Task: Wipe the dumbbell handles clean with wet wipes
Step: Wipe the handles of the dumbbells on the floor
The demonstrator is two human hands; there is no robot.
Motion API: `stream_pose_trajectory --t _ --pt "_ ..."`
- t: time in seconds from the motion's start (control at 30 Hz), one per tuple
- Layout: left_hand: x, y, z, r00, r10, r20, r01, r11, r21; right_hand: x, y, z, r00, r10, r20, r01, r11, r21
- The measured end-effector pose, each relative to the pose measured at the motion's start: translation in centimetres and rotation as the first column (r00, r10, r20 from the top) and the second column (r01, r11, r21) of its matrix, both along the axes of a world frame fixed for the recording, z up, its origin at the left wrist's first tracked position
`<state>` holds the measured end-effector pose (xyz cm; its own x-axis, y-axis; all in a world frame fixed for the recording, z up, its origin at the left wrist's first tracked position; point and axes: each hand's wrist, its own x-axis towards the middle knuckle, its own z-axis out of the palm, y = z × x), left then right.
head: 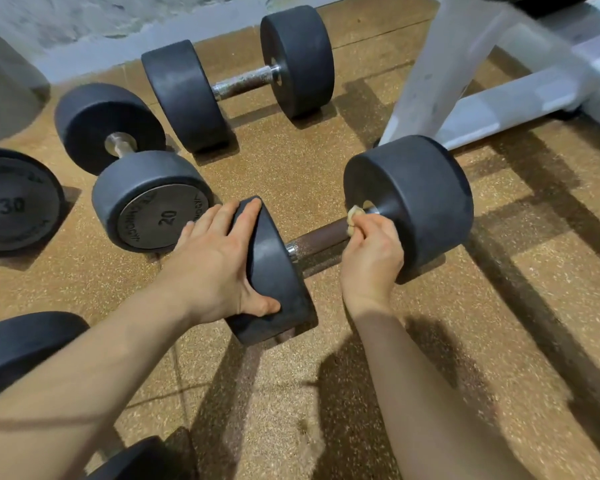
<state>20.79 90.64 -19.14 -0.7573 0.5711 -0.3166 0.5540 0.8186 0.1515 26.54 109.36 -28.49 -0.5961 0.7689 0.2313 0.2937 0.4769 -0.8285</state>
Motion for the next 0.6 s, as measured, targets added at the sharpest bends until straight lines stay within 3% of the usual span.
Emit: stream_pose_trajectory --t 0.07,0.23,0.37,0.53,0.6 --pt "-0.6 0.0 0.0 1.000 -0.001 0.016 0.001 1.000 0.003 -0.4 -0.8 0.1 0.999 0.053 0.002 -0.052 0.996 -0.077" --pt "-0.7 -0.2 -0.1 1.000 -0.009 0.006 0.009 1.000 0.005 1.1 -2.8 0.6 0.870 0.483 0.096 -0.480 0.875 -0.056" --pt "0.4 -0.1 -0.1 0.999 -0.013 -0.038 0.013 1.000 -0.017 0.5 -0.2 1.0 0.949 0.308 0.069 -0.308 0.951 -0.018" --pt "3.1 -0.2 0.1 0.994 -0.032 -0.109 0.022 0.996 -0.089 3.0 -2.7 0.8 0.761 0.585 0.280 -0.604 0.796 -0.021" --pt "4.1 -0.5 0.3 0.990 -0.036 -0.133 0.028 0.998 -0.057 2.9 -0.8 1.3 0.831 0.517 0.206 -0.529 0.849 0.006"
